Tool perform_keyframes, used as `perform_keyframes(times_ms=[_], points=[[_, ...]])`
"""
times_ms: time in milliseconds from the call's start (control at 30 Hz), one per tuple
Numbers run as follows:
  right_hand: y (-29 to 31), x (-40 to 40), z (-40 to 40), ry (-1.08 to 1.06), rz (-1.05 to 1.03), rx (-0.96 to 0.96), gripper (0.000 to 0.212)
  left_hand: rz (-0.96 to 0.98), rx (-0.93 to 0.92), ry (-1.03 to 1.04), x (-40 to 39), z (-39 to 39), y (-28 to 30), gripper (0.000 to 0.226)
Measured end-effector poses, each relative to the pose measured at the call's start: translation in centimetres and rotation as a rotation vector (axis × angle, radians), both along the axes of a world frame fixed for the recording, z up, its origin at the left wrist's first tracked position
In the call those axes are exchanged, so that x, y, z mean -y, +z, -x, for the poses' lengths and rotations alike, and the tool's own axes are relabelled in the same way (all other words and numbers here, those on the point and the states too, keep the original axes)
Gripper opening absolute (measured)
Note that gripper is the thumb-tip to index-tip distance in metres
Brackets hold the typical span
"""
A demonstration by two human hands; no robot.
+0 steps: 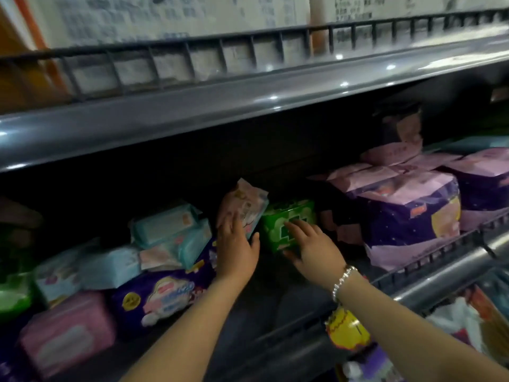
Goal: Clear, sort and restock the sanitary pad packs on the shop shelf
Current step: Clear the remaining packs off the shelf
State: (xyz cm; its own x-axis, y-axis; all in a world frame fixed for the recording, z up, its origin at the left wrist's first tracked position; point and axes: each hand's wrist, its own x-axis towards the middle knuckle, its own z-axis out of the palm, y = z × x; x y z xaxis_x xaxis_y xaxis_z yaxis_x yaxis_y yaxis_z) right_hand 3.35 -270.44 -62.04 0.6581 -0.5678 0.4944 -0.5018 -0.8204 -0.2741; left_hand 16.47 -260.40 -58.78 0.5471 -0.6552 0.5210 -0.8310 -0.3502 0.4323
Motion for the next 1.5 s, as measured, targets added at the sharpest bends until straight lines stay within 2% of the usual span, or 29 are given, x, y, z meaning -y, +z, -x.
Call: perform_keyframes(times_ms=[100,233,400,533,600,733,800,900,933,1033,1167,1333,1500], points=[[1.9,3.9,-2.6,0.018,-0.088,-0.178,0.078,0.061,0.067,-0.067,3.4,-3.5,1.3,0.071],[1.7,7.5,-5.1,0.012,-0.092,-0.317,0.077,-0.063,-0.065,-0.001,6.1,-6.1,2.1,0.064],[1.9,9.1,-5.9,-0.07,0.079,-0.221,0.066,-0.208,0.029,0.118,7.7,-7.7,1.8,0.075],[3.1,10.1,-5.7,-0.079,0.109,-0.238,0.061,-0.215,-0.084,0.177,8.0,-7.6,2.5,0.092],[2.7,10.4,-5.4,-0.061,0.066,-0.19,0.056,-0.139,-0.1,0.169,7.7,-7.1,2.7,0.088],[2.2,10.4,-4.9,0.014,-0.028,-0.117,0.055,0.154,-0.262,0.147,6.5,-5.6,3.4,0.07],[2.9,10.3,-4.7,-0.01,0.048,-0.175,0.066,0.222,-0.305,0.167,5.7,-4.9,3.7,0.071],[4.3,10.3,-4.7,-0.046,0.155,-0.312,0.098,0.282,-0.352,0.144,4.7,-4.1,3.9,0.074],[4.7,10.4,-4.7,-0.047,0.185,-0.356,0.101,0.299,-0.352,0.135,4.4,-3.9,3.9,0.074],[4.3,10.7,-4.4,-0.003,0.124,-0.36,0.089,0.305,-0.318,0.119,3.6,-3.6,4.0,0.07],[2.9,11.3,-3.7,0.121,-0.062,-0.167,0.076,0.326,-0.323,0.094,2.8,-3.7,4.0,0.071],[3.2,11.4,-4.2,0.121,0.013,-0.287,0.075,0.344,-0.339,0.096,2.1,-4.2,3.9,0.075],[2.9,11.4,-4.2,0.138,0.009,-0.253,0.076,0.33,-0.372,0.061,1.1,-3.9,3.4,0.065]])
